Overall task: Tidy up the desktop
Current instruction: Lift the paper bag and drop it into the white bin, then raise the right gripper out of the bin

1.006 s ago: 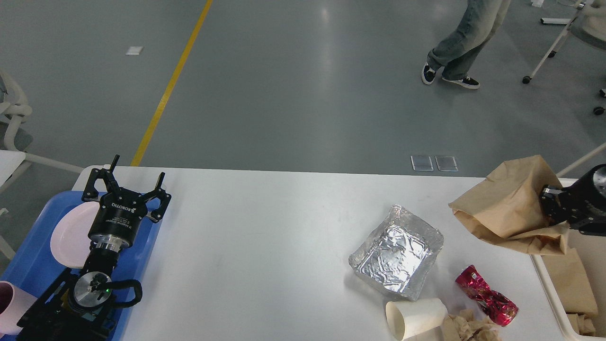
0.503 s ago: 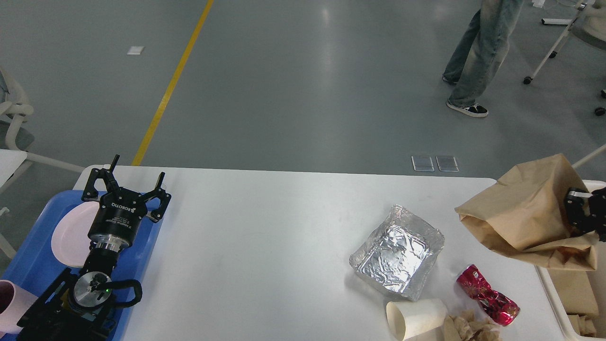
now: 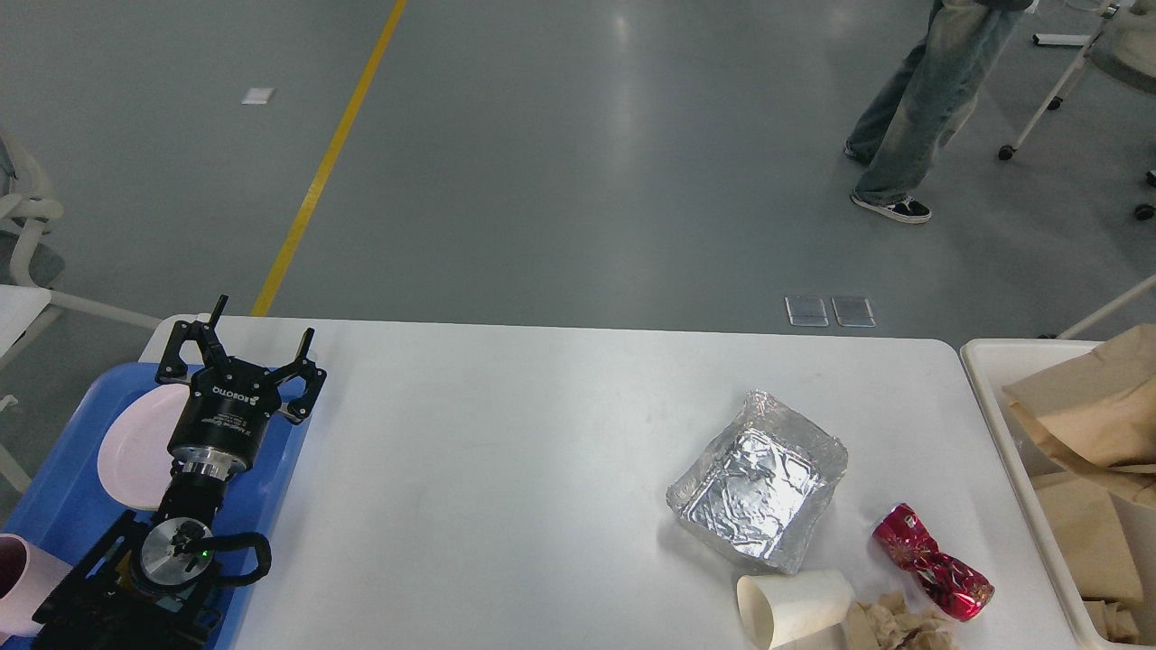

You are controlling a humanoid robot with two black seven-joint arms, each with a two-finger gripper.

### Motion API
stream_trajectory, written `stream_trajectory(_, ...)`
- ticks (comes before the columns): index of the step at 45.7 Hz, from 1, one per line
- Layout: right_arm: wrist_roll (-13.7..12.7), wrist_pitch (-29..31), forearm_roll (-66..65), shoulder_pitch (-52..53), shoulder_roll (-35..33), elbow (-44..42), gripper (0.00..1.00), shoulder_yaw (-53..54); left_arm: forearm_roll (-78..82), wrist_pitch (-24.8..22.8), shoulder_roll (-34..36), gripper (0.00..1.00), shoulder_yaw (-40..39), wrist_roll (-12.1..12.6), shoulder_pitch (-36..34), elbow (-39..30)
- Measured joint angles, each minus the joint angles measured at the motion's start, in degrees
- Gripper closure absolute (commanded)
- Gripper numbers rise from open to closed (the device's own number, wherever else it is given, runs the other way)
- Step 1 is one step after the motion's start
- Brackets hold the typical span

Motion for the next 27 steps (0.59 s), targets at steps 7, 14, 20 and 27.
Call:
stream_trajectory(7,-0.04,-5.97,0.0,-14.61,3.78,-13.27,1.0,9.87,0.0,0.01,0.0,0.04,0.0,0.0,0.0,0.0)
stream_trajectory(14,-0.19,-11.34,0.24,-27.77,10.41,-27.35,1.0,16.34,0.0,0.01,0.0,0.04,0.0,0.0,0.01,0.0)
stream_trajectory(20,-0.07,-14.34,0.27,-38.54,16.47,-38.28,1.0,20.66,0.0,0.01,0.0,0.04,0.0,-0.01,0.01,0.0)
stream_trajectory(27,-0.16,-16.84,0.27,-42.98,19.08,-42.03,1.0,23.78,-0.01,0.01,0.0,0.04,0.0,-0.01,0.01,0.0)
